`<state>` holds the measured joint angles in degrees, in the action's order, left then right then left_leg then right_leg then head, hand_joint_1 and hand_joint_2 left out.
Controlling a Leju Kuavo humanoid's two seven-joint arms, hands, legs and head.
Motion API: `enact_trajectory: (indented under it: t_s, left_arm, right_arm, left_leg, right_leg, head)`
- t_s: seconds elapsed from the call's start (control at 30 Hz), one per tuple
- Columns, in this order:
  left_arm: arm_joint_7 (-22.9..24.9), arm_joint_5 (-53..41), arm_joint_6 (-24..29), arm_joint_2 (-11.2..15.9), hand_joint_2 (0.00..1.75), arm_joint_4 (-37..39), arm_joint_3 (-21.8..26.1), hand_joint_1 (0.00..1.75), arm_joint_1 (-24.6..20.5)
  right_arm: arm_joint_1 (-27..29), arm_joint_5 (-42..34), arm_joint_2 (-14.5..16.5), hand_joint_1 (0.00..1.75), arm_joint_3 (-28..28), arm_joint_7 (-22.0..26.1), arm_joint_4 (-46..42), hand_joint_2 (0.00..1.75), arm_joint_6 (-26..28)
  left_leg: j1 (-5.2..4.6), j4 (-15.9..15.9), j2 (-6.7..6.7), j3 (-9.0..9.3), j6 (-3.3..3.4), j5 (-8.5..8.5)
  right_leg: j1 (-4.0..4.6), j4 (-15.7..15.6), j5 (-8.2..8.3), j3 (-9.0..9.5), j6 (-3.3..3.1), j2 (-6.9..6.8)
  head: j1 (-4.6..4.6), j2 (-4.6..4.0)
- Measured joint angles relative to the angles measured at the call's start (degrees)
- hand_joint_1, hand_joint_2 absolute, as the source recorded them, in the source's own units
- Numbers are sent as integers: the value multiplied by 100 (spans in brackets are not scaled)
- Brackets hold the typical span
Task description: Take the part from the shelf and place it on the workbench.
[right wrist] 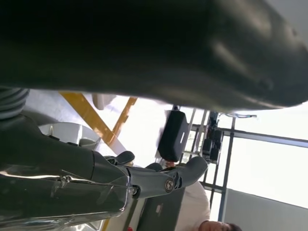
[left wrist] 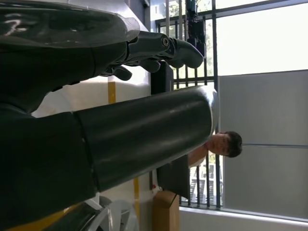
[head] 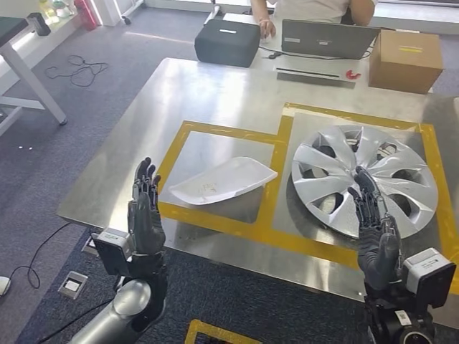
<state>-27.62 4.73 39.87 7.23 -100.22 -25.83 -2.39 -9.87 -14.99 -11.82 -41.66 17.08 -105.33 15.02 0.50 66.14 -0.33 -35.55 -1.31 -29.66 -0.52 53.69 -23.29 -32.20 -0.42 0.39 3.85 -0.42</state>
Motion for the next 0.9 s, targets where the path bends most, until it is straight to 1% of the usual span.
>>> enact_trajectory:
  t_s: [0.03,0.07,0.1,0.13,0.17,0.2,0.23,0.27,0.3,0.33,0.37,0.4,0.43,0.47,0.5,0.53,0.57,0.6,0.63,0.67,0.7,0.73,0.77,0.8,0.87,0.9]
  left_arm:
    - [-1,3,0,0,0,7,0,0,-9]
    - [-3,5,0,0,0,10,0,0,-24]
    - [-9,8,0,0,0,13,0,0,-40]
    - [-20,10,0,0,0,15,0,0,-54]
    - [-32,15,0,0,0,20,0,0,-61]
    - [-45,20,0,0,0,28,0,0,-61]
    - [-56,24,0,-1,0,38,-1,0,-61]
    - [-61,27,0,-1,0,48,-1,0,-61]
    - [-66,28,0,-2,0,56,-2,0,-62]
    - [-68,29,0,-2,0,63,-2,0,-62]
    - [-68,30,0,-2,0,71,-2,0,-60]
    - [-69,30,-1,-2,0,80,-2,0,-57]
    - [-69,29,-1,-2,0,90,-2,0,-54]
    - [-69,29,-1,-2,0,98,-2,0,-52]
    - [-69,29,-1,-3,0,105,-2,0,-51]
    - [-69,29,-1,-3,0,109,-2,0,-51]
    - [-69,29,-1,-3,0,110,-2,0,-53]
    - [-71,29,-1,-4,0,110,-2,0,-54]
    - [-73,29,-1,-4,0,110,-2,0,-55]
    - [-74,29,-1,-4,0,110,-2,0,-56]
    - [-75,29,-1,-3,0,110,-2,0,-56]
    - [-75,29,0,-1,0,110,-2,0,-56]
    - [-75,30,0,2,0,111,-2,0,-56]
    - [-74,30,0,4,0,111,-2,0,-56]
    - [-74,30,0,4,0,114,-2,0,-53]
    - [-73,30,0,4,0,115,-2,0,-51]
  right_arm:
    - [-1,-1,0,0,0,4,8,0,-5]
    - [-4,-1,0,0,1,8,12,0,-7]
    - [-9,-1,0,0,1,13,16,0,-8]
    - [-12,-1,-1,0,1,19,20,0,-10]
    - [-15,-1,-1,0,0,25,25,0,-11]
    - [-16,-1,-1,0,-1,31,34,0,-11]
    - [-16,-3,-1,0,-1,37,44,0,-12]
    - [-16,-7,-1,0,0,40,56,0,-12]
    - [-16,-11,0,0,-1,43,66,0,-11]
    - [-16,-15,0,0,-3,44,74,0,-11]
    - [-14,-18,0,0,-5,44,84,0,-11]
    - [-12,-19,0,0,-8,43,95,0,-10]
    - [-11,-20,-1,0,-9,43,108,0,-10]
    - [-12,-20,-1,0,-9,43,118,0,-9]
    - [-14,-20,-1,0,-9,43,125,0,-9]
    - [-16,-20,-1,0,-9,44,127,0,-9]
    - [-20,-20,-1,0,-9,44,126,0,-9]
    - [-22,-20,-1,0,-9,46,126,0,-9]
    - [-23,-20,-1,0,-9,47,125,0,-9]
    - [-22,-20,-1,0,-9,48,125,0,-9]
    - [-21,-20,0,0,-10,49,125,0,-10]
    - [-23,-20,1,0,-12,49,125,0,-10]
    - [-26,-20,1,0,-13,48,125,0,-11]
    - [-30,-20,1,0,-13,47,125,0,-11]
    - [-32,-20,1,0,-15,45,125,0,-14]
    - [-28,-20,2,0,-17,45,125,0,-16]
  left_leg:
    - [-8,-446,0,307,37,122]
    - [-24,-853,1,565,69,199]
    - [-40,-1132,2,733,100,234]
    - [-57,-1276,3,807,122,237]
    - [-66,-1319,5,804,145,258]
    - [-54,-1328,13,782,179,292]
    - [-43,-1342,25,757,211,329]
    - [-30,-1357,38,724,249,373]
    - [-19,-1367,52,683,282,418]
    - [-24,-1366,58,634,302,456]
    - [-26,-1362,61,582,316,495]
    - [-27,-1357,63,527,319,534]
    - [-28,-1349,63,472,313,570]
    - [-28,-1336,63,421,303,602]
    - [-27,-1318,62,378,290,627]
    - [-28,-1299,62,343,274,646]
    - [-37,-1277,60,311,252,666]
    - [-47,-1260,60,283,225,693]
    - [-56,-1250,59,257,193,726]
    - [-63,-1244,58,233,158,765]
    - [-71,-1242,55,213,125,793]
    - [-72,-1203,50,172,91,760]
    - [-69,-1076,45,99,57,637]
    - [-62,-823,40,-18,22,420]
    - [-28,-16,38,-327,-36,-115]
    - [-16,357,39,-443,-54,-276]
  right_leg:
    - [7,3,28,-27,13,1]
    - [18,8,55,-50,31,0]
    - [27,11,84,-65,56,-1]
    - [32,12,113,-77,87,-4]
    - [36,12,144,-87,118,-4]
    - [31,21,152,-98,146,-4]
    - [25,76,90,-132,174,-4]
    - [18,232,-67,-197,201,-4]
    - [8,506,-310,-295,227,-5]
    - [0,887,-597,-415,255,-6]
    - [-6,1299,-844,-524,278,-6]
    - [-8,1611,-981,-577,296,-6]
    - [-9,1743,-994,-545,306,-7]
    - [-9,1648,-895,-408,309,-7]
    - [-9,1329,-726,-169,303,-8]
    - [-8,891,-588,105,288,-7]
    - [0,476,-494,364,268,-2]
    - [9,169,-451,538,247,4]
    - [20,8,-455,615,227,9]
    - [30,-33,-444,631,206,12]
    - [18,-51,-420,595,173,5]
    - [5,-66,-382,564,131,-4]
    - [-12,-81,-335,519,78,-15]
    - [-27,-95,-281,462,27,-28]
    - [-22,-86,-180,332,-26,-42]
    - [-18,-79,-134,263,-31,-46]
  head:
    - [9,0]
    - [19,0]
    - [18,0]
    - [17,0]
    - [11,0]
    - [0,0]
    - [-8,0]
    - [-33,0]
    - [-59,0]
    - [-81,0]
    - [-102,0]
    - [-109,0]
    - [-112,0]
    - [-115,0]
    - [-116,0]
    - [-115,0]
    - [-116,0]
    - [-117,0]
    - [-118,0]
    - [-116,0]
    - [-118,0]
    - [-119,0]
    - [-105,0]
    - [-91,0]
    - [-48,0]
    - [-40,0]
